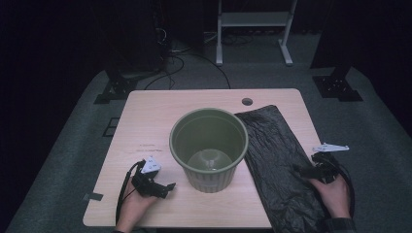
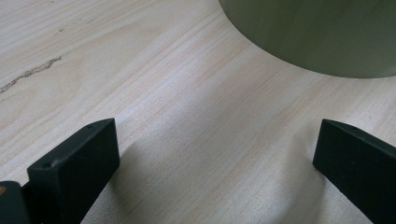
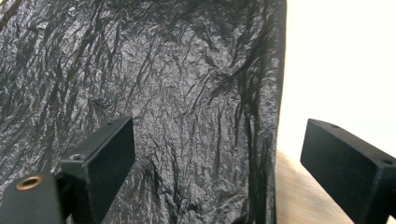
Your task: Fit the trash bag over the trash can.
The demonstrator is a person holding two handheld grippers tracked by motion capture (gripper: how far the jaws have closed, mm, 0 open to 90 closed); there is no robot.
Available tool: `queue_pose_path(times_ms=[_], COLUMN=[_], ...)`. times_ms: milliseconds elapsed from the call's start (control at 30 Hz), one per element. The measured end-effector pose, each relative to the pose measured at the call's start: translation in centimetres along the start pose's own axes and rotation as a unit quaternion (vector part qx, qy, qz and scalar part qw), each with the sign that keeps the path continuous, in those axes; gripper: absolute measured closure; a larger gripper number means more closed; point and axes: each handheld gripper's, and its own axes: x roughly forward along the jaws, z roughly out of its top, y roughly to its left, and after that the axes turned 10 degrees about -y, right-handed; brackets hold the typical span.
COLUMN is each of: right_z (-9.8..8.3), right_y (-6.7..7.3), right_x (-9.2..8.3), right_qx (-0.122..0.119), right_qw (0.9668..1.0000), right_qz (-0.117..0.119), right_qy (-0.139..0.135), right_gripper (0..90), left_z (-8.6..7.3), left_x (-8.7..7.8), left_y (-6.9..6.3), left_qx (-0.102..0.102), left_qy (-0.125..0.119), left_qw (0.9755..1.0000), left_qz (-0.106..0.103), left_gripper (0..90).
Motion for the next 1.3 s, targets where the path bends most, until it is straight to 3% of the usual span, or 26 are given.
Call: queue_pose_path(times_ms=[533, 1300], right_z=[1.1, 3.0], right_y=[2.6, 7.7], right_x=[1.9, 5.1], right_qx=[-0.023, -0.054], right_qw=[0.9984, 0.9921], right_qz=[0.049, 0.110], right_qy=[0.019, 0.029], right_gripper=[9.3, 9.4], left_z=[0.0, 0.0], left_x=[0.0, 0.0], left_y=[0.0, 0.0], left_qx=[0.000, 0.000], left_qy=[0.000, 0.000], left_qw=[1.0000, 1.0000], left_qz=[0.000, 0.000], left_gripper=[0.0, 0.0])
